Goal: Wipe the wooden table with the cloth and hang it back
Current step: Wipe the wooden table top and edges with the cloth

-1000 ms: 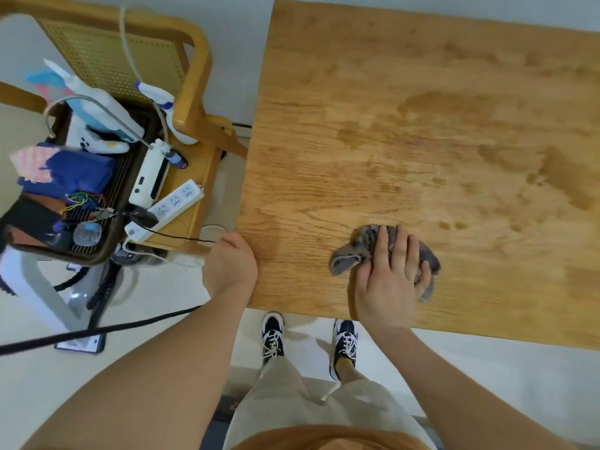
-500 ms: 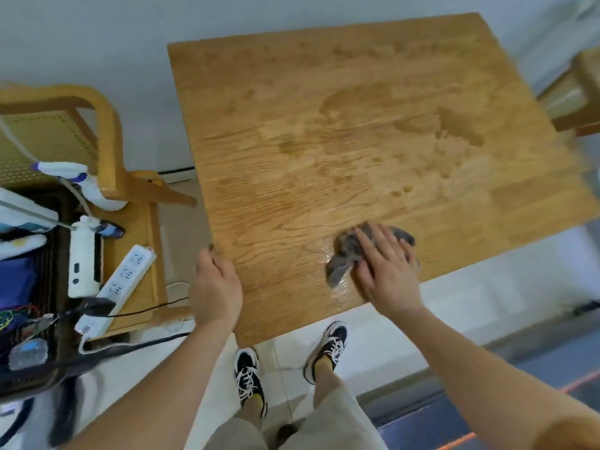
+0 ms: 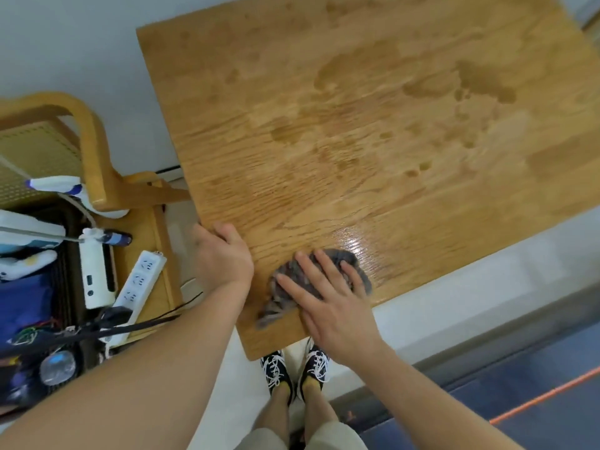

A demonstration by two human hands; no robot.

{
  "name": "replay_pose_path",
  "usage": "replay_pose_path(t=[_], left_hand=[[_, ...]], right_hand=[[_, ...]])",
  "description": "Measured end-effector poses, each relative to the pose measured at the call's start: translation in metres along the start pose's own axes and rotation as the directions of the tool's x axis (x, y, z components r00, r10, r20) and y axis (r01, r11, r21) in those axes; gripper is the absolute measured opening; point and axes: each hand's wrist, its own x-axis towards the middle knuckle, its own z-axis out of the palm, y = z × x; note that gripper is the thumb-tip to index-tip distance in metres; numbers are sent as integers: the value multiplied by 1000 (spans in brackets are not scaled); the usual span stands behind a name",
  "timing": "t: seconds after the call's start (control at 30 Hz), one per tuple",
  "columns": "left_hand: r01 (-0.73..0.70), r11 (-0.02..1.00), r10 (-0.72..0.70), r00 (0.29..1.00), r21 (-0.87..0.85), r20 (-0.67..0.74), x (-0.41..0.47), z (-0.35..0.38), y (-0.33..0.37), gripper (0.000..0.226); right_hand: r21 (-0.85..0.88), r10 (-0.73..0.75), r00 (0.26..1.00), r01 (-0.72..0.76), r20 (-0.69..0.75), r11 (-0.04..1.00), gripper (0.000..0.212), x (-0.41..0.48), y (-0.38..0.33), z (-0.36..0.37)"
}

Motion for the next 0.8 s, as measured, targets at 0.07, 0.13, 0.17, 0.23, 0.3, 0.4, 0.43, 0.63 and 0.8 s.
replay_pose_path(t=[0.07,0.13,0.17,0.23,0.3,0.4,0.43,0.63,0.8], left_hand=[[-2,1000,2,1000,8,2,0,0,0,33],[9,1000,-9,1000,23,-8,1,2,0,33],[10,999,-9,1000,30,-15,1,2,1,33],[5,999,-5,1000,43,-9,0,2,1,33],[5,999,-5,1000,38,-5,1,2,0,32],[-12,999,13,1000,48,-21,1,2,2,28],[-8,999,8,1000,46,-18,0,1,3,30],[14,999,-15,999,38,37,-3,-4,5,30],[24,997,-25,999,74,24,-5,-3,6,28]], right_hand=[[-8,74,996,-74,-43,997,52,5,49,-8],[31,295,952,-294,-81,955,52,18,80,-14],[61,430,897,-426,-106,903,52,27,81,-15],[131,640,755,-626,-141,768,53,44,59,-11],[157,636,761,-618,-129,771,54,51,19,-3],[105,339,935,-329,-101,938,52,43,-33,6],[94,248,964,-240,-92,966,50,36,-35,6],[-26,237,968,-240,-89,970,48,-12,86,-20],[232,767,633,-735,-103,637,55,32,61,-17]])
